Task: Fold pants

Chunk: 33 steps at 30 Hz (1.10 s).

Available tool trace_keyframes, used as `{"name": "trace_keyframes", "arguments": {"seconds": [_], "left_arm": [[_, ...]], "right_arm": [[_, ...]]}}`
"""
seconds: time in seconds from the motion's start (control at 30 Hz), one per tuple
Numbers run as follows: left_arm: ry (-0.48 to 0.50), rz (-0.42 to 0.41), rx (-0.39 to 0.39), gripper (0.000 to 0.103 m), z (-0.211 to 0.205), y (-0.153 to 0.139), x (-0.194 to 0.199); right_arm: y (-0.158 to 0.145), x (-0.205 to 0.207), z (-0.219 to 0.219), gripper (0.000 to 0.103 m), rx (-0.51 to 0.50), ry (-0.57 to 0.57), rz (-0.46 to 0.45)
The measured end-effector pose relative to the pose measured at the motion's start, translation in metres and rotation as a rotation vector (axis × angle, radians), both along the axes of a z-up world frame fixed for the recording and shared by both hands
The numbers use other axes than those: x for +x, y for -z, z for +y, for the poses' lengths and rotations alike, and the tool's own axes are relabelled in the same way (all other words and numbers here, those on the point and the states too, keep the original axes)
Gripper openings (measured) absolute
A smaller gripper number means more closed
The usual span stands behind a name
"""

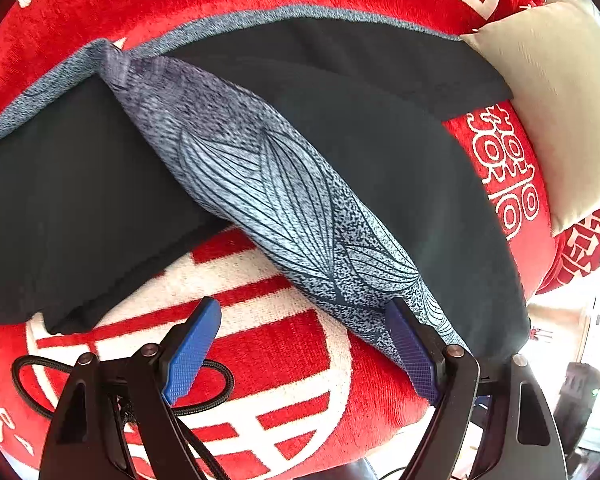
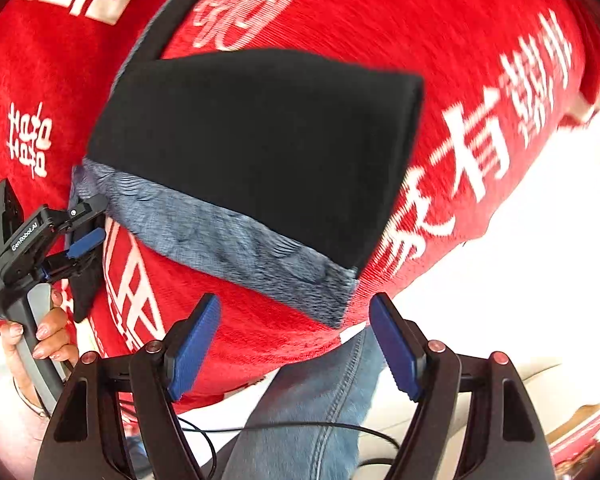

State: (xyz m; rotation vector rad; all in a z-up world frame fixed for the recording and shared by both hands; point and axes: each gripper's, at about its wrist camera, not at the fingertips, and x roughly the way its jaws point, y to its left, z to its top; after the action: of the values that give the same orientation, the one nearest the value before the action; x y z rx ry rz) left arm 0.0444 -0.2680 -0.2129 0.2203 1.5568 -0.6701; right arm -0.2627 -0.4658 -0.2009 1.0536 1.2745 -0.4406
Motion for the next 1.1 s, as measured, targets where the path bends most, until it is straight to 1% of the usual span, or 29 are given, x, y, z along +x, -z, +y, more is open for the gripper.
{"name": "trace_keyframes", "arguments": {"seconds": [0.1, 0.2, 0.23, 0.27, 0.3, 0.33, 0.37, 0.4, 0.43, 0.47, 0.53, 0.57, 0.63, 0.73, 0.77, 0.83, 0.87, 0.97, 1.03, 1.1], "left_arm": [[-0.002, 0.001, -0.001, 0.085, -0.002, 0.003, -0.002], [0.012, -0.009, 0.006, 0.085, -0.005, 0.005, -0.003], [0.017, -0.015, 0.011, 0.085, -0.007, 0.006, -0.004], [0.023, -0.022, 0.016, 0.083, -0.009, 0.007, -0.005], [0.03, -0.026, 0.012, 0.077, -0.012, 0.006, -0.006], [0.036, -0.031, 0.003, 0.054, -0.014, 0.004, -0.007], [0.042, -0.021, -0.008, 0.032, -0.017, 0.003, -0.008], [0.039, 0.006, -0.023, 0.024, -0.02, 0.003, -0.007], [0.016, 0.032, -0.032, 0.021, -0.021, 0.001, -0.004], [0.001, 0.04, -0.039, 0.021, -0.021, 0.0, -0.002], [-0.037, 0.056, -0.056, 0.021, -0.024, -0.009, 0.005], [-0.057, 0.061, -0.067, 0.021, -0.025, -0.016, 0.009], [-0.087, 0.057, -0.081, 0.021, -0.03, -0.029, 0.015], [-0.134, 0.045, -0.099, 0.021, -0.041, -0.047, 0.029], [-0.146, 0.04, -0.103, 0.021, -0.042, -0.053, 0.036], [-0.168, 0.016, -0.106, 0.021, -0.054, -0.063, 0.056], [-0.175, -0.002, -0.106, 0.021, -0.058, -0.067, 0.066], [-0.199, -0.077, -0.094, 0.021, -0.08, -0.074, 0.102], [-0.219, -0.14, -0.066, 0.022, -0.094, -0.078, 0.126], [-0.244, -0.211, -0.028, 0.022, -0.105, -0.082, 0.147]], "right_arm": [[0.008, -0.008, 0.0, 0.074, 0.011, 0.037, -0.037], [0.01, -0.014, 0.0, 0.057, 0.036, 0.059, -0.08], [0.012, -0.016, -0.001, 0.048, 0.059, 0.066, -0.092], [0.01, -0.021, -0.004, 0.033, 0.078, 0.068, -0.093], [0.011, -0.021, -0.005, 0.023, 0.103, 0.067, -0.094], [0.013, -0.021, -0.006, 0.003, 0.137, 0.066, -0.105], [0.01, -0.021, -0.009, 0.003, 0.169, 0.066, -0.132], [0.007, -0.017, -0.009, 0.003, 0.181, 0.061, -0.149], [0.0, -0.014, -0.014, 0.003, 0.2, 0.049, -0.176], [-0.012, -0.009, -0.021, 0.003, 0.218, 0.032, -0.211], [-0.03, 0.002, -0.035, 0.003, 0.227, 0.0, -0.252], [-0.047, 0.013, -0.047, 0.003, 0.221, -0.03, -0.277], [-0.071, 0.03, -0.065, 0.003, 0.206, -0.068, -0.309], [-0.104, 0.067, -0.106, 0.003, 0.171, -0.13, -0.347], [-0.117, 0.085, -0.125, 0.003, 0.157, -0.153, -0.364], [-0.132, 0.117, -0.151, 0.003, 0.127, -0.189, -0.382], [-0.136, 0.134, -0.158, 0.003, 0.115, -0.201, -0.386], [-0.145, 0.197, -0.201, 0.003, 0.041, -0.268, -0.368], [-0.141, 0.232, -0.225, 0.003, 0.001, -0.298, -0.33], [-0.128, 0.276, -0.249, 0.003, -0.05, -0.333, -0.279]]}}
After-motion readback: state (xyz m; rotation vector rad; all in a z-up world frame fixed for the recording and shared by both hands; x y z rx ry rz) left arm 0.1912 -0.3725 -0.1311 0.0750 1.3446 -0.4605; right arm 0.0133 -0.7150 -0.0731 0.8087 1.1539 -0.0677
